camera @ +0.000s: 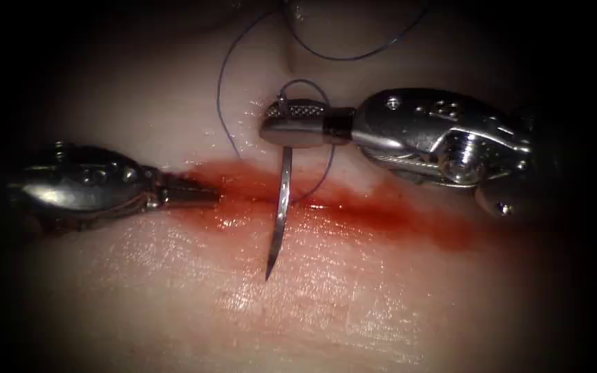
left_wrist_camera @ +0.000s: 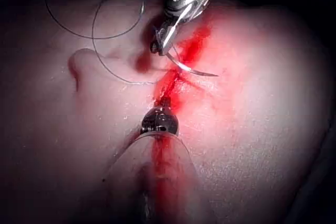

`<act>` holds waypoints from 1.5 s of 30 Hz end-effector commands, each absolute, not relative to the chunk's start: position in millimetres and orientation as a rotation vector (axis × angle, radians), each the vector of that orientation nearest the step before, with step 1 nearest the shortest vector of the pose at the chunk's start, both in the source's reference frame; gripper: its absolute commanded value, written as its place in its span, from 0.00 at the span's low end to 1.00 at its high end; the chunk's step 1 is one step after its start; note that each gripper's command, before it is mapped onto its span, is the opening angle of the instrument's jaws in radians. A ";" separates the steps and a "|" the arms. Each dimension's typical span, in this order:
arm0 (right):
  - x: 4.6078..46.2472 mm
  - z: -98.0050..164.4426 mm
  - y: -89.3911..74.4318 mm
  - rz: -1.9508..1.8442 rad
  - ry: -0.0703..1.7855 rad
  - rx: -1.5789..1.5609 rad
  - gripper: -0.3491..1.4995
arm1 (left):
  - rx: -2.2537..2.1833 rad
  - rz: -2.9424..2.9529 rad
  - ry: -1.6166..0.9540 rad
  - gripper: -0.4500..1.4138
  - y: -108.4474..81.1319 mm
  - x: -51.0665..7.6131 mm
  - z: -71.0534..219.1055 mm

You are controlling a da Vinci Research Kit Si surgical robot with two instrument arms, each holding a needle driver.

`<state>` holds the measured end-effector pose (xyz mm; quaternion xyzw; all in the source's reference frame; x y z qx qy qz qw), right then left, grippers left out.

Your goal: Wound Closure

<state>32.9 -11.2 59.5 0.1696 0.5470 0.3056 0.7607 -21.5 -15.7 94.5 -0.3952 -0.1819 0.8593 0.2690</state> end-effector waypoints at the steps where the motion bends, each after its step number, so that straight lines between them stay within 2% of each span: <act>1: 33.4 60.0 -11.8 0.665 1.191 0.371 0.00 | -1.056 2.322 -0.496 0.20 -16.1 -22.2 95.5; 4: 33.4 60.0 -11.8 0.660 1.192 0.368 0.00 | -1.039 2.331 -0.498 0.19 -15.3 -22.7 96.0; 8: 33.4 60.1 -11.9 0.659 1.192 0.367 0.00 | -1.022 2.336 -0.497 0.11 -14.5 -23.6 96.4; 14: 33.4 60.1 -12.0 0.658 1.192 0.366 0.00 | -0.963 2.372 -0.556 0.07 -14.4 -24.8 96.8; 29: 33.3 60.2 -11.9 0.650 1.194 0.367 0.00 | -0.681 2.541 -0.939 0.09 -16.0 -25.2 97.7; 35: 33.3 60.4 -12.0 0.627 1.198 0.353 0.00 | -0.597 2.510 -1.088 0.12 -15.3 -26.9 98.4; 41: 33.3 60.4 -11.9 0.607 1.207 0.339 0.00 | -0.544 2.484 -1.166 0.10 -14.2 -28.5 99.7; 43: 33.3 60.4 -11.9 0.607 1.207 0.339 0.00 | -0.507 2.462 -1.202 0.12 -14.4 -28.5 100.3; 45: 33.3 60.4 -11.9 0.600 1.209 0.338 0.00 | -0.460 2.431 -1.233 0.18 -14.5 -28.3 100.8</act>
